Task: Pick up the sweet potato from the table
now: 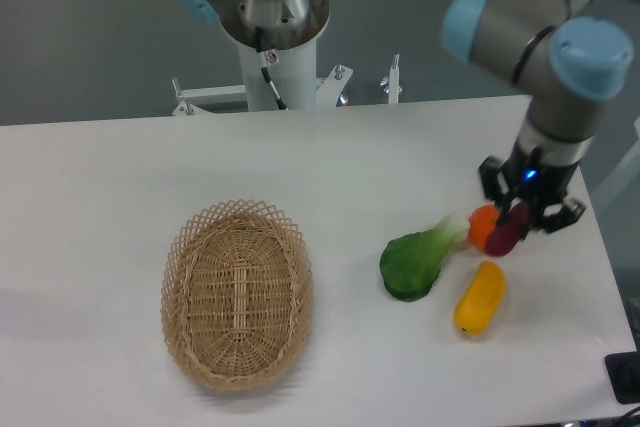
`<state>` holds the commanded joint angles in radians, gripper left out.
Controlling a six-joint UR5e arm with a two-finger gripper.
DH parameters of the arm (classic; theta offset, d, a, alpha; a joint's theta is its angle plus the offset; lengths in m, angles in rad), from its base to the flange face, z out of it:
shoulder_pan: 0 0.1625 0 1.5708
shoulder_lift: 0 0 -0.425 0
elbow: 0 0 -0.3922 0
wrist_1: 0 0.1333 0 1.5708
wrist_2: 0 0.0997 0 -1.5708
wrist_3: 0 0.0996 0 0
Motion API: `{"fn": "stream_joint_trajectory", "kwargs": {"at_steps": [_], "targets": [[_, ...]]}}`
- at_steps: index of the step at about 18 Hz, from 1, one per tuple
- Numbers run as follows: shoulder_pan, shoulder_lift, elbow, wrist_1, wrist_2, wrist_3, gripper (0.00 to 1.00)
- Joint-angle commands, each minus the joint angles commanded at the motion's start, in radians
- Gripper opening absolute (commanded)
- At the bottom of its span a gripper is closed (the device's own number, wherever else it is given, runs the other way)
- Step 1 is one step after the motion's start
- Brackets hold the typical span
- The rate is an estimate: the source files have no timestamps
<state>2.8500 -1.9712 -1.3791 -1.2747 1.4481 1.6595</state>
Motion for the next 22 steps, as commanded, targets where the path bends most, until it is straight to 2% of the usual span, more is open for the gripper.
{"fn": "stream_joint_trajectory", "kwargs": {"at_steps": [4,22], "targets": [[0.042,0.002,0.008,-0.006,0.000,0.071,0.17],[0.037,0.008,0.008,0.001,0.000,0.052,0.17]]}}
